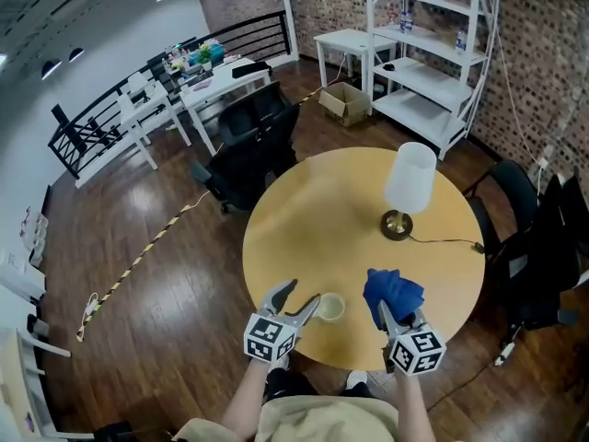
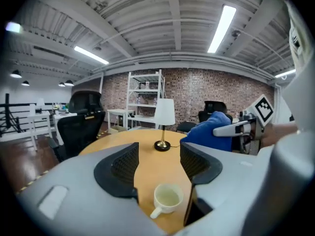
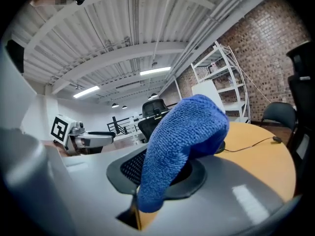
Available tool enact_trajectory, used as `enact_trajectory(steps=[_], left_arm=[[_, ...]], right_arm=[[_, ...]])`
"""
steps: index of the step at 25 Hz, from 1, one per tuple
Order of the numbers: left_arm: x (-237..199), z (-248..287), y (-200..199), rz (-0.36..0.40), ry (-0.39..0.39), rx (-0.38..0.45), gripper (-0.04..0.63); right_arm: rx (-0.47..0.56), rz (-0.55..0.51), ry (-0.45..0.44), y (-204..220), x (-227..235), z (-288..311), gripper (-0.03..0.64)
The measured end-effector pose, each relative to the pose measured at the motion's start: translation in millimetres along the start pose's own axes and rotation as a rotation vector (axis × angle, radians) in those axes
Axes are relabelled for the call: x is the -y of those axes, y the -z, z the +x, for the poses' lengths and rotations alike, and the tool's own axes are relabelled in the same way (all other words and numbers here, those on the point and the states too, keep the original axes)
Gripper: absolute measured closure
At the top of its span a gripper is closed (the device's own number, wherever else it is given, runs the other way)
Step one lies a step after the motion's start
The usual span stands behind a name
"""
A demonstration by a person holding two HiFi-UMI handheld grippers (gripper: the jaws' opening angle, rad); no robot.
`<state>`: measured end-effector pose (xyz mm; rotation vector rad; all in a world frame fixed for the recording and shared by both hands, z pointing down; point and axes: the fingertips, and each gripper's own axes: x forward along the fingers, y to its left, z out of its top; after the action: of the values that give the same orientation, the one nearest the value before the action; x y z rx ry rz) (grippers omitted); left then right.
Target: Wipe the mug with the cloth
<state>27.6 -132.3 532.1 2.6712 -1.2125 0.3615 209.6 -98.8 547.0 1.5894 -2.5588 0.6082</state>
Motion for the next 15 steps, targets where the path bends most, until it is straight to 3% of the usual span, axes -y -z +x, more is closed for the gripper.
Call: enact_trajectory(steps=[3, 6, 9, 15], left_arm=[[6, 6, 45, -0.012, 0.194, -0.115, 0.316], [4, 7, 97, 0.084, 0.329, -0.307, 0.295], [1, 6, 141, 0.15, 0.41, -0.453, 0.296], [-3, 24, 190, 0.189, 0.522, -0.577, 0.35]], right_arm=[[-0.071, -0.005, 0.008, 30, 7, 13, 0.545], [-0.161, -0.032, 0.001, 68, 4, 28, 0.543], [-0.257, -0.075, 0.015, 105, 6, 36, 0.543], [-0.462, -0.221, 0.011, 165, 23, 64, 0.543]])
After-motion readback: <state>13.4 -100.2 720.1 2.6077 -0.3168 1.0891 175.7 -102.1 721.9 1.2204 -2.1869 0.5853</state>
